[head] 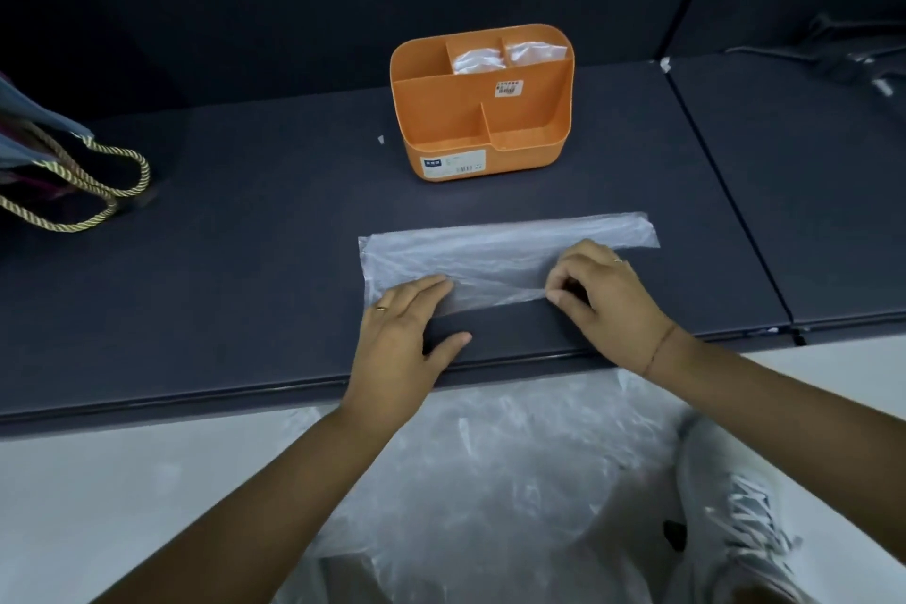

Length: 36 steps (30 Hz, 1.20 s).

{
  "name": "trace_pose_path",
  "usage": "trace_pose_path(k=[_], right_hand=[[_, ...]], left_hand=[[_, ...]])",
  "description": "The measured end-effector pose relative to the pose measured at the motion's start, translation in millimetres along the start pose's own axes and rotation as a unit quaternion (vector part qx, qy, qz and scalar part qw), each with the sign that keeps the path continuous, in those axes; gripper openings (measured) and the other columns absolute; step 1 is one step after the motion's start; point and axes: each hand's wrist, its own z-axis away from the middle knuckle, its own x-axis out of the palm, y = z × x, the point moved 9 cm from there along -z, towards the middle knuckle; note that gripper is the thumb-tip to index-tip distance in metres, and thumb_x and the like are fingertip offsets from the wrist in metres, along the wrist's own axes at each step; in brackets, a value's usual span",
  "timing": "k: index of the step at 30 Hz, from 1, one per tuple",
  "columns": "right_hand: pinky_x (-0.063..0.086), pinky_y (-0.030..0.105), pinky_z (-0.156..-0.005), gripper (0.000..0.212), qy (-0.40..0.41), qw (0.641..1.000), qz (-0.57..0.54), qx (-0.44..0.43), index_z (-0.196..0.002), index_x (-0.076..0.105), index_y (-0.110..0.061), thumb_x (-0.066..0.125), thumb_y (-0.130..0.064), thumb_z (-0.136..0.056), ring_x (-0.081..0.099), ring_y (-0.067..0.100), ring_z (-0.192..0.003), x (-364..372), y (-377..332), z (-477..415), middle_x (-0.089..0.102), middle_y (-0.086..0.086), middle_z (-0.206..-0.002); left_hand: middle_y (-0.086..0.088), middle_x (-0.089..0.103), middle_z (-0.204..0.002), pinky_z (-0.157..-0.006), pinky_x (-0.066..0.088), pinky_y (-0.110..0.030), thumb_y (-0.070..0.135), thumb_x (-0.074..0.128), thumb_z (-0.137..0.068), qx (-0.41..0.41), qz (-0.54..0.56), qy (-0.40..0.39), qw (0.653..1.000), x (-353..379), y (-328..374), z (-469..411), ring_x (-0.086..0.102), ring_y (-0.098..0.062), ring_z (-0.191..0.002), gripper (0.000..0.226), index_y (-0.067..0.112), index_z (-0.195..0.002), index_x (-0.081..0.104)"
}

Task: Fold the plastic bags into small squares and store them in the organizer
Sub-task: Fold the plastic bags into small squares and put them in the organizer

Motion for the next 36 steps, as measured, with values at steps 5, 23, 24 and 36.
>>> trace_pose_path(k=[5, 23, 24, 36], right_hand=[[0.036, 0.033, -0.09, 0.019, -0.022, 0.999, 0.041, 0.012, -0.08, 0.054, -0.022, 0.065, -0.008, -0.086, 0.049, 0.02, -0.099, -13.6, 0.2, 7.7, 0.051, -0.004, -0.101], [0.045, 0.011, -0.085, 0.007, -0.028, 0.987, -0.131, 0.089, -0.091, 0.075, -0.014, 0.069, -0.014, -0.087, 0.063, 0.003, -0.089, -19.5, 16.9, -14.8, 0.072, -0.006, -0.092], [0.044, 0.011, -0.08, 0.007, -0.028, 0.981, -0.152, 0.114, -0.087, 0.074, -0.013, 0.068, -0.016, -0.088, 0.063, 0.002, -0.085, -20.6, 23.1, -16.9, 0.071, -0.005, -0.089], [0.047, 0.029, -0.082, 0.031, 0.058, 0.974, -0.038, 0.217, -0.115, 0.057, -0.017, 0.067, -0.016, -0.086, 0.056, 0.015, -0.082, -19.2, 34.5, -24.6, 0.057, -0.002, -0.095]], left_hand=[[0.005, 0.074, -0.105, -0.086, 0.042, -0.021, 0.022, 0.056, -0.093, 0.083, -0.042, 0.113, 0.989, -16.7, 7.7, 3.4, 0.066, -0.011, -0.098, 0.024, 0.015, -0.102, 0.076], [0.011, 0.069, -0.082, -0.081, 0.046, -0.017, 0.026, 0.072, -0.087, -0.208, 0.132, 0.06, 0.967, -28.1, -32.3, 12.2, 0.064, -0.013, -0.087, 0.004, 0.027, -0.09, 0.075], [0.012, 0.071, -0.081, -0.081, 0.048, -0.018, 0.025, 0.071, -0.088, -0.226, 0.161, 0.071, 0.958, -30.5, -35.2, 11.0, 0.066, -0.009, -0.087, 0.004, 0.027, -0.087, 0.074], [-0.002, 0.058, -0.105, -0.09, 0.027, -0.03, 0.017, 0.063, -0.093, -0.166, -0.067, 0.184, 0.967, -52.7, -15.8, -1.8, 0.05, -0.027, -0.106, 0.033, 0.013, -0.125, 0.058]])
